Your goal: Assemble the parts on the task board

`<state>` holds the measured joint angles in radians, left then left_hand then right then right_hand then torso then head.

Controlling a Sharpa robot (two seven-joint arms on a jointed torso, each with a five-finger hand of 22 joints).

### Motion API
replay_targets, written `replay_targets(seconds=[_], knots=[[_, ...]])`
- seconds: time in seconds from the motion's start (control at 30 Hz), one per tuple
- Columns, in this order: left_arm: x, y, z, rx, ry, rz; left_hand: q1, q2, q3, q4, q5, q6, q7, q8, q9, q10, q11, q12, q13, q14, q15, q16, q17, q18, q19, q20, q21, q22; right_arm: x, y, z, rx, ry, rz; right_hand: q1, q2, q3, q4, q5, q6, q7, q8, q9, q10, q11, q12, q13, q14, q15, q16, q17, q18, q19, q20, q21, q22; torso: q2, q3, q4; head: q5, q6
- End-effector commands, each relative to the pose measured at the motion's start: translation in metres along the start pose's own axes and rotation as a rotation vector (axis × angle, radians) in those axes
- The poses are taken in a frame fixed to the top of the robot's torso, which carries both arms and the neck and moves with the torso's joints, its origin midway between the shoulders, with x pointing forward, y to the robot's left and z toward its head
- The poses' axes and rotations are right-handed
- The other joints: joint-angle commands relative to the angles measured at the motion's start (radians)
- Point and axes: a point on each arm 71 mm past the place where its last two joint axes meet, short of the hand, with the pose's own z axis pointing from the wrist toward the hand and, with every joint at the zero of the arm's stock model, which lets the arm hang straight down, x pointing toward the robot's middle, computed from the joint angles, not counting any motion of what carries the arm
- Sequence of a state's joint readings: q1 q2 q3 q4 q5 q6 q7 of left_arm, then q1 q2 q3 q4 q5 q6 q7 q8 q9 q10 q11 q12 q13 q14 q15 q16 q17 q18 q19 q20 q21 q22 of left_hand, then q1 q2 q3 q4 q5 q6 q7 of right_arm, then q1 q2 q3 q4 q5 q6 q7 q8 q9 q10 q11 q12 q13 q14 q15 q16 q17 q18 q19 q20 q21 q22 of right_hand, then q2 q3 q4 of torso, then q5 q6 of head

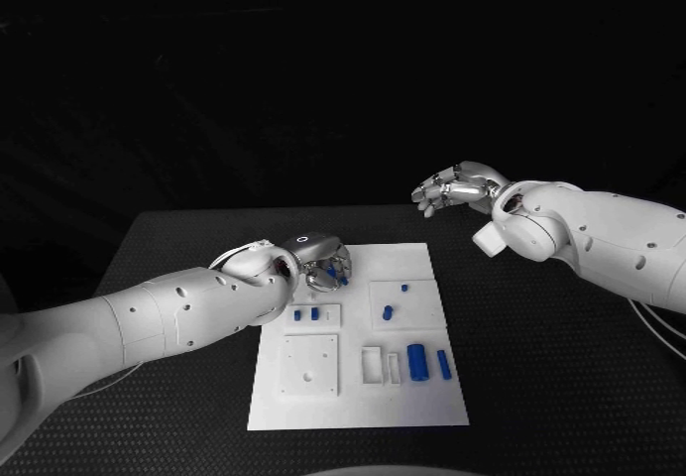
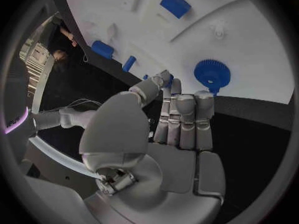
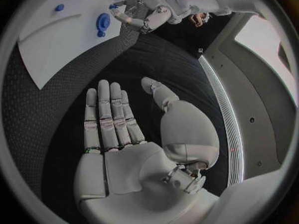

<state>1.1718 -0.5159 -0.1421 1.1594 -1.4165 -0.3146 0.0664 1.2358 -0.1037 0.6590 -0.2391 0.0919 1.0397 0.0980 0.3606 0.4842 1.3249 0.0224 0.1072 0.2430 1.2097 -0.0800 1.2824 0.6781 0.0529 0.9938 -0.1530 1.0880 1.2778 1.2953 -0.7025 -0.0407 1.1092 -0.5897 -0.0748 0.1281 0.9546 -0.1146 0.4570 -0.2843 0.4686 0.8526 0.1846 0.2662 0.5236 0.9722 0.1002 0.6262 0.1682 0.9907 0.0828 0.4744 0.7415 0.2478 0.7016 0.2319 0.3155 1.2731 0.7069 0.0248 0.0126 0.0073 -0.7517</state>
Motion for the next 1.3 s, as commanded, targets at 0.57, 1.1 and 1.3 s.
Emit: replay_targets(seconds=[0.57, 1.1, 1.3], knots=[[-0.012, 0.038, -0.035, -0.083, 0.021, -0.027, 0.0, 0.011, 0.005, -0.001, 0.003, 0.009, -0.002, 0.003, 0.002, 0.017, 0.011, 0.002, 0.011, 0.008, 0.001, -0.004, -0.002, 0.091, 0.005, -0.013, -0.004, -0.002, -0.003, -0.002, -0.002, -0.005, -0.002, -0.001, -0.009, 0.004, 0.003, 0.004, 0.006, 0.005, 0.0, 0.002, -0.002, 0.007, 0.002, -0.003, -0.001, -0.003, 0.004, -0.003, -0.001, 0.014, -0.007, -0.003, 0.007, 0.001, 0.0, -0.0016, 0.0001, 0.006, -0.006], [-0.008, 0.054, -0.042, -0.124, 0.059, -0.001, 0.0, 0.01, 0.006, 0.0, 0.001, 0.009, -0.002, 0.003, 0.002, 0.019, 0.011, 0.001, 0.011, 0.01, 0.001, -0.005, -0.003, 0.09, 0.006, -0.014, -0.005, -0.002, -0.003, -0.002, -0.002, -0.006, -0.001, -0.001, -0.008, 0.004, 0.004, 0.004, 0.007, 0.006, 0.0, 0.002, -0.002, 0.007, 0.002, -0.004, -0.001, -0.003, 0.004, -0.003, -0.001, 0.014, -0.008, -0.003, 0.007, 0.001, 0.001, -0.0009, -0.0008, 0.012, -0.011], [-0.001, 0.055, -0.041, -0.128, 0.091, 0.005, 0.0, 0.011, 0.006, 0.0, 0.001, 0.009, -0.002, 0.002, 0.002, 0.019, 0.011, 0.0, 0.011, 0.011, 0.001, -0.005, -0.003, 0.09, 0.006, -0.014, -0.005, -0.002, -0.002, -0.001, -0.001, -0.007, 0.001, -0.001, -0.008, 0.004, 0.004, 0.004, 0.006, 0.006, 0.0, 0.002, -0.002, 0.007, 0.002, -0.004, -0.001, -0.003, 0.004, -0.003, -0.001, 0.014, -0.008, -0.003, 0.007, 0.001, 0.001, 0.0, -0.0031, 0.016, -0.014]])
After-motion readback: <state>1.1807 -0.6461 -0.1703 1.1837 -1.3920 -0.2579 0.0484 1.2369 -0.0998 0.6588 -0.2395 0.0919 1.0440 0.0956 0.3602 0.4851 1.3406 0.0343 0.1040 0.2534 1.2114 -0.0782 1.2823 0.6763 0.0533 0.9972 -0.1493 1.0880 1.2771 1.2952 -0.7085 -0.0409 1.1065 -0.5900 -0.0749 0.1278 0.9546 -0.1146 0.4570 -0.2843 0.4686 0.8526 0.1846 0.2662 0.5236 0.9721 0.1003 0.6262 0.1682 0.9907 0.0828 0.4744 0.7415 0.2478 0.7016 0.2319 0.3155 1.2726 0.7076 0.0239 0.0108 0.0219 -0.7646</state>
